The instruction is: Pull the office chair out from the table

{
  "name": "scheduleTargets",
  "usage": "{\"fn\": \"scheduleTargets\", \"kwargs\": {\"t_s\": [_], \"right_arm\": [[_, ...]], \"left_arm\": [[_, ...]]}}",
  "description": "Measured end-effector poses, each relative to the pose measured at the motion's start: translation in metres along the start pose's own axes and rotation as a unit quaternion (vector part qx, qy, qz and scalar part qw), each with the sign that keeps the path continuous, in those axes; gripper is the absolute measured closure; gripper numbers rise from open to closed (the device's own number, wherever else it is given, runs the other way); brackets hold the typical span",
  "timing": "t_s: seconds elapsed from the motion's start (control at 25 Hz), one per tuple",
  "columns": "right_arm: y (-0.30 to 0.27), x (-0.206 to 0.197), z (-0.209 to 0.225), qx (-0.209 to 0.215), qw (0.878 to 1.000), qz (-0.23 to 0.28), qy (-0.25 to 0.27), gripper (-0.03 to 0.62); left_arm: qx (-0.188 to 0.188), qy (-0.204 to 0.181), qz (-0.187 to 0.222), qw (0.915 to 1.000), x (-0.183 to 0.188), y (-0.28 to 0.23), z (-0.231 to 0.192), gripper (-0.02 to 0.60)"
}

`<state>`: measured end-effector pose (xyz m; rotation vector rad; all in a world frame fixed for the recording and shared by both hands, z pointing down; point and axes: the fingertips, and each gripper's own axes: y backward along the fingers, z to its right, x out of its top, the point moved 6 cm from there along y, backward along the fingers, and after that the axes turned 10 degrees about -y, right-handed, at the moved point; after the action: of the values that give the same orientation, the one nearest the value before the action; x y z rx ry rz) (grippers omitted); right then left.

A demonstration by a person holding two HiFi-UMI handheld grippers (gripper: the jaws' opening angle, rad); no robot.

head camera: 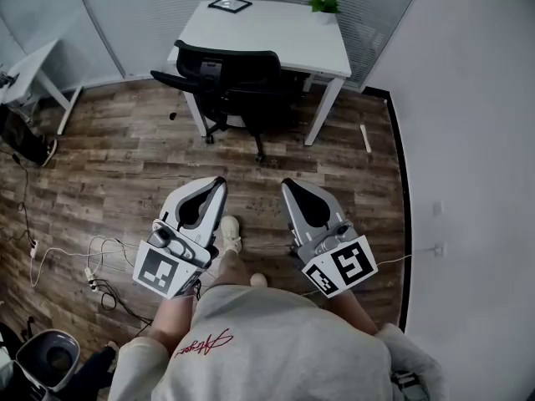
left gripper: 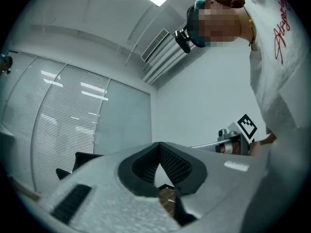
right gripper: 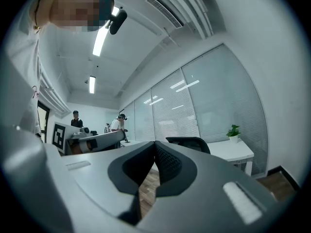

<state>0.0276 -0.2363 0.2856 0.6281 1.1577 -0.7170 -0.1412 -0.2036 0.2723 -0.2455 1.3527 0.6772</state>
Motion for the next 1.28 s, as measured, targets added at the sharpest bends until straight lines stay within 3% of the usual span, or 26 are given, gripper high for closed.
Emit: {"fn": "scheduleTargets", "kwargs": {"t_s": [0.76,1.28], "right_arm": [[-0.164,0.024,0.084,-0.035,0.999,0.015,0.02,0.595],[-0.254,0.029,0.116,-0.041,0.999,0.005,0.028,0.595]], "left_arm": [[-0.013,0.001,0.021,0.9997,-0.045,-0.09,-0.164,0.59],[-0.021,-0.002,0.007,0.9998,-0.077,-0.12,-0.25,0.591]]}}
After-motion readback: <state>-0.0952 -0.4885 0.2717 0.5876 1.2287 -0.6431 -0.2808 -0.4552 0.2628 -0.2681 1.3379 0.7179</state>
